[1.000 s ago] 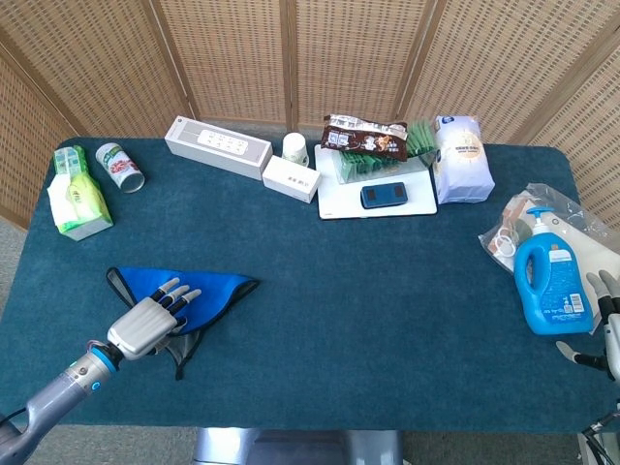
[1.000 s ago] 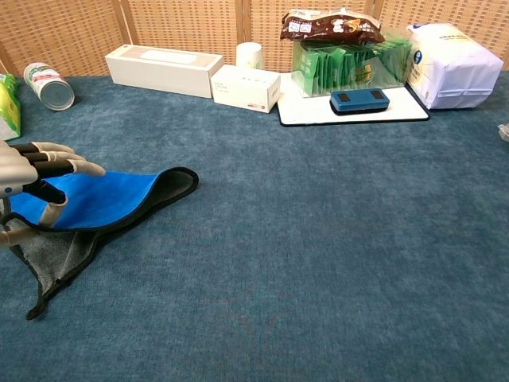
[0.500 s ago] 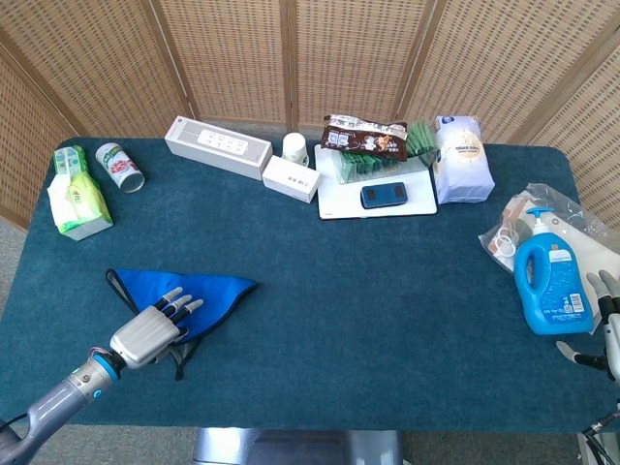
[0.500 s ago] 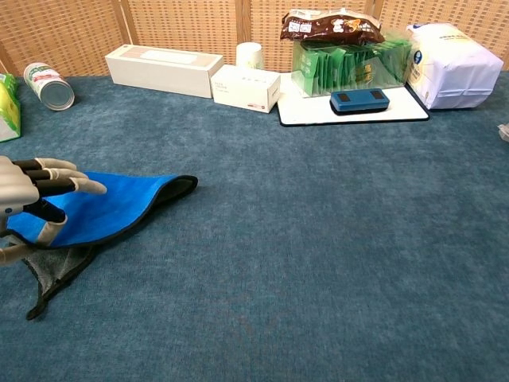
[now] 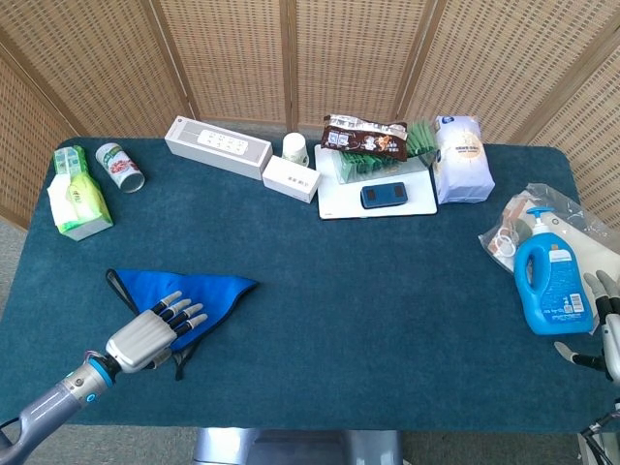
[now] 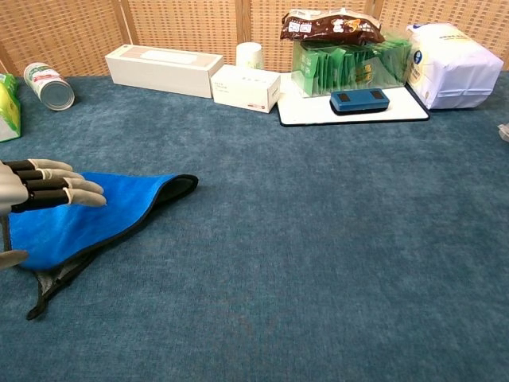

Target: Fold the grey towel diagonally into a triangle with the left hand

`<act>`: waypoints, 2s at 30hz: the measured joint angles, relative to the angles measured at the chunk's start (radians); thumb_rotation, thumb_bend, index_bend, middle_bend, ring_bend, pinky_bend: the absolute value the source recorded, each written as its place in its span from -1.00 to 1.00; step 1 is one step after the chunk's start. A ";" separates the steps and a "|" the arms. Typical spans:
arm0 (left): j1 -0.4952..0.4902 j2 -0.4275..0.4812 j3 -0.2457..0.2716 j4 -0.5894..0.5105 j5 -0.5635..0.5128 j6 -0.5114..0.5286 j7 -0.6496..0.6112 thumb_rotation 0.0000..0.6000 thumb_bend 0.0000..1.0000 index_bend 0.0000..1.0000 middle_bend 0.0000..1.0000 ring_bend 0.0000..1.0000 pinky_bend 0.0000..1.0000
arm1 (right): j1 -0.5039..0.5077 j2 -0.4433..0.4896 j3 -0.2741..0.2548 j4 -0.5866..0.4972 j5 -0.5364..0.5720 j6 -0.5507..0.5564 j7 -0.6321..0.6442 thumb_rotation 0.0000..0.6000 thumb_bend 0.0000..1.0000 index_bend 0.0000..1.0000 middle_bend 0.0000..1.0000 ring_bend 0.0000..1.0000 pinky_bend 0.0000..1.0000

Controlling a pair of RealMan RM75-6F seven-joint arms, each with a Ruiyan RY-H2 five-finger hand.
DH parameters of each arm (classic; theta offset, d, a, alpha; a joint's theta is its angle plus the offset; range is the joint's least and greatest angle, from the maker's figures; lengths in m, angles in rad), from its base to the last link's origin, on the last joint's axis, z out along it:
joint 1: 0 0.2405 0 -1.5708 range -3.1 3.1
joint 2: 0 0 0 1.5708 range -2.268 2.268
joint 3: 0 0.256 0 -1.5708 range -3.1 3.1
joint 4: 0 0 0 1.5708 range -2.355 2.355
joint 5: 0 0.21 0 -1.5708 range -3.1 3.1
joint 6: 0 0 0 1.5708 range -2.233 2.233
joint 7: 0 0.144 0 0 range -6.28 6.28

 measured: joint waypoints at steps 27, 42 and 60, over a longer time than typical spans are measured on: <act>0.220 -0.046 -0.146 0.029 -0.234 0.315 -0.064 1.00 -0.19 -1.00 -1.00 -1.00 -1.00 | -0.003 -0.020 -0.002 0.000 -0.021 0.037 -0.047 1.00 -1.00 -1.00 -1.00 -1.00 -1.00; 0.376 0.028 -0.159 -0.059 -0.295 0.460 -0.053 1.00 -0.19 -1.00 -1.00 -1.00 -1.00 | -0.020 -0.027 0.014 0.001 -0.022 0.092 -0.050 1.00 -1.00 -1.00 -1.00 -1.00 -1.00; 0.433 0.063 -0.142 -0.028 -0.154 0.542 -0.096 1.00 -0.19 -1.00 -1.00 -1.00 -1.00 | -0.029 -0.061 0.012 0.013 -0.051 0.144 -0.118 1.00 -1.00 -1.00 -1.00 -1.00 -1.00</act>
